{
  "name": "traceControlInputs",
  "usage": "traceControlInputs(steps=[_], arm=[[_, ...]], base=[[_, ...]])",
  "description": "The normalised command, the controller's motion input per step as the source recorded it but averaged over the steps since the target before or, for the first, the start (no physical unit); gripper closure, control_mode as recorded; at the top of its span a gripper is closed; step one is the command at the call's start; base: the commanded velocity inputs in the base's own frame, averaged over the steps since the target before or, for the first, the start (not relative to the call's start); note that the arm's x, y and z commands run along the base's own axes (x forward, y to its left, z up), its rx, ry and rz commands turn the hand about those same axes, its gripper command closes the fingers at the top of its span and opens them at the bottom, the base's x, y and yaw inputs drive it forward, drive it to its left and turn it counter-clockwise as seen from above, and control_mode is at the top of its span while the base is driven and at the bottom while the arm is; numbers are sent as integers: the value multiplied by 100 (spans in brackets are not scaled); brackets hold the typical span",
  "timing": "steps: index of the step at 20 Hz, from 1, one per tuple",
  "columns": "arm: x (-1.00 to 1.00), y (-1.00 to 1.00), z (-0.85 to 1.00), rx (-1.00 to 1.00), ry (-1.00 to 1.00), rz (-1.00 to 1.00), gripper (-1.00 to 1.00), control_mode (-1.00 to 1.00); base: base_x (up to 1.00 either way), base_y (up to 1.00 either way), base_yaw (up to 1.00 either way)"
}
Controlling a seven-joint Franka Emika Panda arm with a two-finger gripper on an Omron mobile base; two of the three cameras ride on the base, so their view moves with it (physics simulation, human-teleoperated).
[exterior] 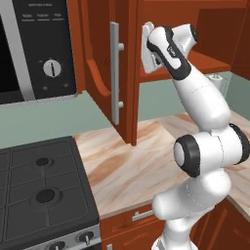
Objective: Pick up the bowls from the cabinet and place each bowl in front of a stool on the dining counter.
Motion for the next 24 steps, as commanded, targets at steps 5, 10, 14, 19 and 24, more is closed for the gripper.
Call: traceControlInputs(steps=[5,10,14,19,24], arm=[[-82,-60,0,0,0,-5,100,-100],[-100,-53,7,0,0,-11,100,-100],[-100,-24,10,0,1,-14,100,-100],[-100,0,0,-6,6,-17,100,-100],[-100,0,4,-5,15,-18,100,-100]], base=[[0,0,0],[0,0,0],[0,0,0],[0,0,0],[0,0,0]])
